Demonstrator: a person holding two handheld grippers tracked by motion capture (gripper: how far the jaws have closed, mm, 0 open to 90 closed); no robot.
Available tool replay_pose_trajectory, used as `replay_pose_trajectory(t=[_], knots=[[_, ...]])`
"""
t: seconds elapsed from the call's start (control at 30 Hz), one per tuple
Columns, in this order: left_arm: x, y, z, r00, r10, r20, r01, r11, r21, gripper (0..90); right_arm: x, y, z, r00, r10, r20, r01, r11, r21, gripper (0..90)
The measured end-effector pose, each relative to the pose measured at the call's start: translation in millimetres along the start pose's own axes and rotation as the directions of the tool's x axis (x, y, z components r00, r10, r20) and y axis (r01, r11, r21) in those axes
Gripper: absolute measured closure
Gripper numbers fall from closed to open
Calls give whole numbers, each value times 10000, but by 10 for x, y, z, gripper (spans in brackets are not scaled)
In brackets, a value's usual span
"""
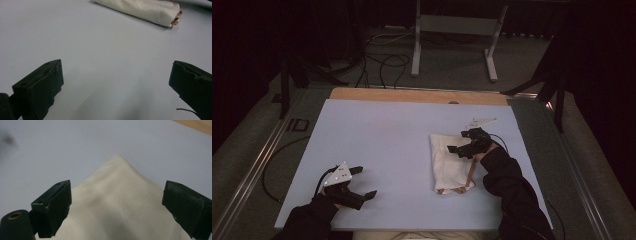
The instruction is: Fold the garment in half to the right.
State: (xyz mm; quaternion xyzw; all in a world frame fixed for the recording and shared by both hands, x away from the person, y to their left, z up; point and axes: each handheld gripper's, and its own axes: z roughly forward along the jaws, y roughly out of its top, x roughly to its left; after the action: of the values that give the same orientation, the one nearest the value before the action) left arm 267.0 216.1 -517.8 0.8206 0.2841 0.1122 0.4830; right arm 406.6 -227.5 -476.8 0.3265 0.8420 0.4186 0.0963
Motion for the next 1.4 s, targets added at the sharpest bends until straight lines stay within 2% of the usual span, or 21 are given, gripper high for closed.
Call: replay_pose_trajectory(t=[0.47,0.8,1.03,1.4], knots=[[5,-7,-20,10000,15,-70,-15,10000,18,2,106,-127,-166,10000,-83,51,85,9993,-359,92],[7,-5,-32,9999,88,-124,-88,10000,37,2,187,-358,-273,9998,-206,43,208,9983,-541,92],[14,-4,-49,9999,96,-139,-95,9999,36,2,240,-517,-395,9999,-107,-32,103,9955,-943,92],[31,-15,-79,9997,75,-226,-74,10000,53,2,287,-711,-566,10000,-1,-51,-4,9944,-1058,91]])
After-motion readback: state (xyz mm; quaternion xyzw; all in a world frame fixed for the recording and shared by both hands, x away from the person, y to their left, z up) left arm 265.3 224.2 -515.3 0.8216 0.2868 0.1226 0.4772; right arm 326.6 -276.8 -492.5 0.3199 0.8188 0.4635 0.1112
